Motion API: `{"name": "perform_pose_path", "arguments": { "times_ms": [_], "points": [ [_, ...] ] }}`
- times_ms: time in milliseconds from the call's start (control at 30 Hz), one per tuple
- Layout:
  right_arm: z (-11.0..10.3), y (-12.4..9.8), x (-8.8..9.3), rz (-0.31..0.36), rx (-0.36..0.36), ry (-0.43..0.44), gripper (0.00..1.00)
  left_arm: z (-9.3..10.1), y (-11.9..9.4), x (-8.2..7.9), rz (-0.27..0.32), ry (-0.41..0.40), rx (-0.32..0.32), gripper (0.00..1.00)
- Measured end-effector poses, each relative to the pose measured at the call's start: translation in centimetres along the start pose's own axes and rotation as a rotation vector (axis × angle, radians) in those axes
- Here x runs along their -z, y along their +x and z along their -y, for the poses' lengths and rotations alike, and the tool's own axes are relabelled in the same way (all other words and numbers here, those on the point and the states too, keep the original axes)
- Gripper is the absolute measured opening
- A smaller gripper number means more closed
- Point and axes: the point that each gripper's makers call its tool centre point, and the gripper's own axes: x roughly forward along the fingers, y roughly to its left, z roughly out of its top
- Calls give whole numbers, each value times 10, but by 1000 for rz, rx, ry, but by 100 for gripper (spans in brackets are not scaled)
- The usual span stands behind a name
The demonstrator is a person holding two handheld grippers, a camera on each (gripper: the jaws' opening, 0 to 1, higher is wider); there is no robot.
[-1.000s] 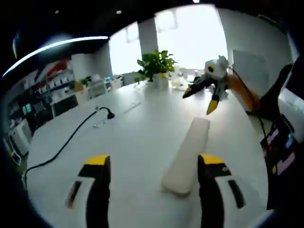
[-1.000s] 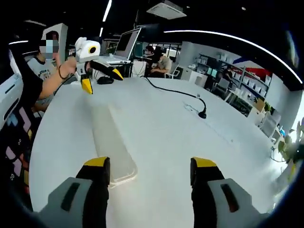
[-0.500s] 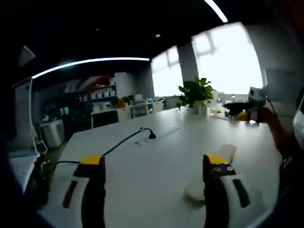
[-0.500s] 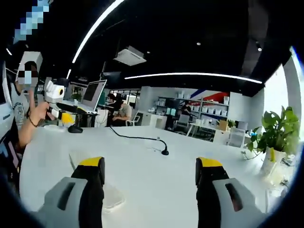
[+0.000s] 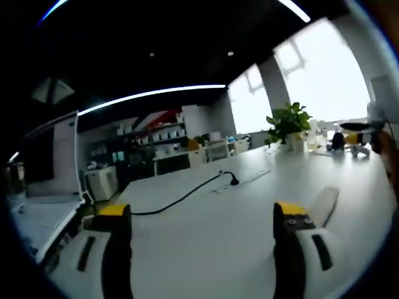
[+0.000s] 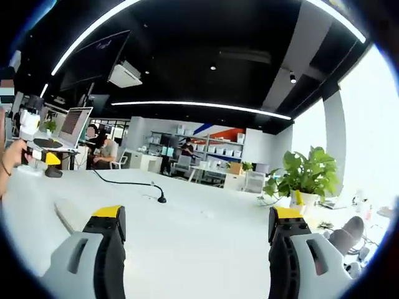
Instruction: Arrange the utensils inside the cutlery case until each visible utensil rests in its matching compartment.
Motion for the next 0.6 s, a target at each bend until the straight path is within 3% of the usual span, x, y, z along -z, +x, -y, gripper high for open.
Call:
{"name": "perform_pose_path", "arguments": {
  "times_ms": [167, 267, 367, 433, 600],
  "points": [
    [15, -11, 1, -6, 77, 4, 99, 4, -6, 6, -16, 6, 9, 100],
    [28, -19, 1, 20, 149, 57, 99, 6, -13, 12, -19, 8, 8, 100],
    [27, -20, 0, 30, 148, 81, 99, 7, -16, 18, -46, -11, 16, 100],
    [25, -20, -2, 30, 157, 70, 99, 3, -17, 8, -3, -37, -15, 99],
    [30, -23, -3, 8, 160, 20, 99, 12, -25, 6, -19, -4, 36, 98]
  ]
}}
